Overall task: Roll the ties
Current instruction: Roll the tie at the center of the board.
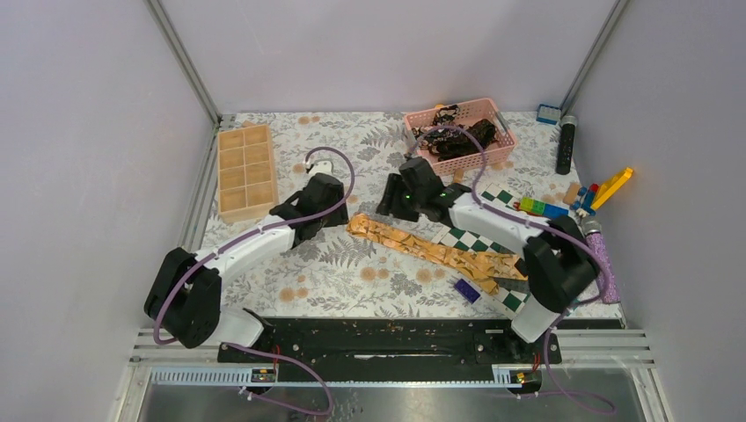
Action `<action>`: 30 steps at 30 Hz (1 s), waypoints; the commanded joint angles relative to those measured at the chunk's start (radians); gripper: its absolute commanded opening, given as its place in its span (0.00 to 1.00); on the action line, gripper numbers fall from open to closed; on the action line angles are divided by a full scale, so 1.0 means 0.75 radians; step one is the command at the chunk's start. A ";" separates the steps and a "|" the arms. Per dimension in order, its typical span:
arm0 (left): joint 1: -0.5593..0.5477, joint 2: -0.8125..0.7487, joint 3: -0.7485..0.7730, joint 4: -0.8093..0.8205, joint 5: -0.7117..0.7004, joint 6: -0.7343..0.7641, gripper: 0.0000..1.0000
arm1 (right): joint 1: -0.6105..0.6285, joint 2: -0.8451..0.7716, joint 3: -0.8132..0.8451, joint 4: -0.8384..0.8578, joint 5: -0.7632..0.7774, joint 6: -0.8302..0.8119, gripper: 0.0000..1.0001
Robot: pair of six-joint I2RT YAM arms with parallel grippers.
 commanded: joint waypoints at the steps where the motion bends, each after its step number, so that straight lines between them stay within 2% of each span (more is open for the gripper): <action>1: 0.071 -0.045 -0.046 0.138 0.156 -0.072 0.50 | 0.041 0.182 0.154 0.162 -0.192 0.118 0.56; 5: 0.099 -0.055 -0.066 0.144 0.176 -0.077 0.49 | 0.045 0.297 0.193 0.192 -0.208 0.162 0.46; 10: 0.107 -0.048 -0.068 0.142 0.185 -0.075 0.49 | 0.046 0.371 0.204 0.205 -0.248 0.176 0.38; 18: 0.114 -0.034 -0.071 0.146 0.206 -0.079 0.47 | 0.052 0.416 0.191 0.239 -0.312 0.188 0.38; 30: 0.116 -0.015 -0.079 0.144 0.211 -0.079 0.46 | 0.054 0.472 0.184 0.172 -0.215 0.191 0.30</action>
